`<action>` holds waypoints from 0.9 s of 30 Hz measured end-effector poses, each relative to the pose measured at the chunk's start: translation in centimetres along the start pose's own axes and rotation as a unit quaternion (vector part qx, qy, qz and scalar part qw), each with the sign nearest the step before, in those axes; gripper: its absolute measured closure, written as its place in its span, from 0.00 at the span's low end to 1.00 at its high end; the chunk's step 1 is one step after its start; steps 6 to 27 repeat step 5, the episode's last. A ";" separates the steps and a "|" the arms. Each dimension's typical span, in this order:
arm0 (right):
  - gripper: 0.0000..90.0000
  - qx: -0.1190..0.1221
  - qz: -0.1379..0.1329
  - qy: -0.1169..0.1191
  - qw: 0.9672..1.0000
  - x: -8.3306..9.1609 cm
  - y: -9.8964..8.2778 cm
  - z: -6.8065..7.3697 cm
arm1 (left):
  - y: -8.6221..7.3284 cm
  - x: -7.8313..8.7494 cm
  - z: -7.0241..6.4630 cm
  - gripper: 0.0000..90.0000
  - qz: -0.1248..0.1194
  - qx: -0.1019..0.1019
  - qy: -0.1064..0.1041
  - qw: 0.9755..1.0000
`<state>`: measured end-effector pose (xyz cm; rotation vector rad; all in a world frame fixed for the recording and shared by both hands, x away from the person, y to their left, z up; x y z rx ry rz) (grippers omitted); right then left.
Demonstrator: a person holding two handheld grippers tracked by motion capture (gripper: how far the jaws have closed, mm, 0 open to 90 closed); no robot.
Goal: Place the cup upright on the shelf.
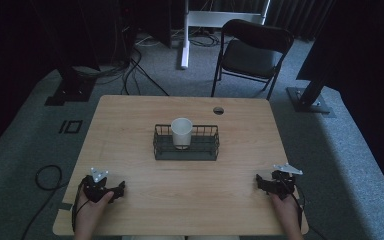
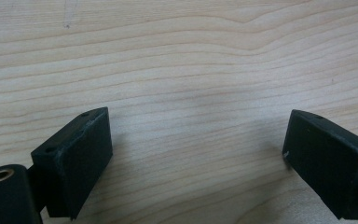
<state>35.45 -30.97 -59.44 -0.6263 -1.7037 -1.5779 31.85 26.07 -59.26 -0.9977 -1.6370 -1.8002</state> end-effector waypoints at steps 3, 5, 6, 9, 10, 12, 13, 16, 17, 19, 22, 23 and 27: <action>0.12 0.000 0.000 0.000 1.000 0.0 0.0 0.0 | 0.0 0.0 -0.2 0.10 0.000 0.007 0.005 1.000; 0.12 0.000 0.000 0.000 1.000 0.0 0.0 0.0 | 0.0 0.0 -0.2 0.09 0.000 0.007 0.005 1.000; 0.12 0.000 0.000 0.000 1.000 0.0 0.0 0.0 | 0.0 0.0 -0.2 0.09 0.000 0.007 0.005 1.000; 0.12 0.000 0.000 0.000 1.000 0.0 0.0 0.0 | 0.0 0.0 -0.2 0.09 0.000 0.007 0.005 1.000; 0.12 0.000 0.000 0.000 1.000 0.0 0.0 0.0 | 0.0 0.0 -0.2 0.09 0.000 0.007 0.005 1.000; 0.12 0.000 0.000 0.000 1.000 0.0 0.0 0.0 | 0.0 0.0 -0.2 0.09 0.000 0.007 0.005 1.000; 0.12 0.000 0.000 0.000 1.000 0.0 0.0 0.0 | 0.0 0.0 -0.2 0.09 0.000 0.007 0.005 1.000; 0.12 0.000 0.000 0.000 1.000 0.0 0.0 0.0 | 0.0 0.0 -0.2 0.09 0.000 0.007 0.005 1.000; 0.12 0.000 0.000 0.000 1.000 0.0 0.0 0.0 | 0.0 0.0 -0.2 0.09 0.000 0.007 0.005 1.000; 0.12 0.000 0.000 0.000 1.000 0.0 0.0 0.0 | 0.0 0.0 -0.2 0.09 0.000 0.007 0.005 1.000; 0.12 0.000 0.000 0.000 1.000 0.0 0.0 0.0 | 0.0 0.0 -0.2 0.09 0.000 0.007 0.005 1.000; 0.12 0.000 0.000 0.000 1.000 0.0 0.0 0.0 | 0.0 0.0 -0.2 0.09 0.000 0.007 0.005 1.000; 0.12 0.000 0.000 0.000 1.000 0.0 0.0 0.0 | 0.0 0.0 -0.2 0.09 0.000 0.007 0.005 1.000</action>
Point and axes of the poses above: each handheld gripper's, and its own axes: x roughly backward along the jaws, y roughly out of its top, z roughly to its left, the point moved 6 cm from there along -x, roughly forward along the jaws, and after that the axes turned 7 degrees about z, right-handed, at the moved point
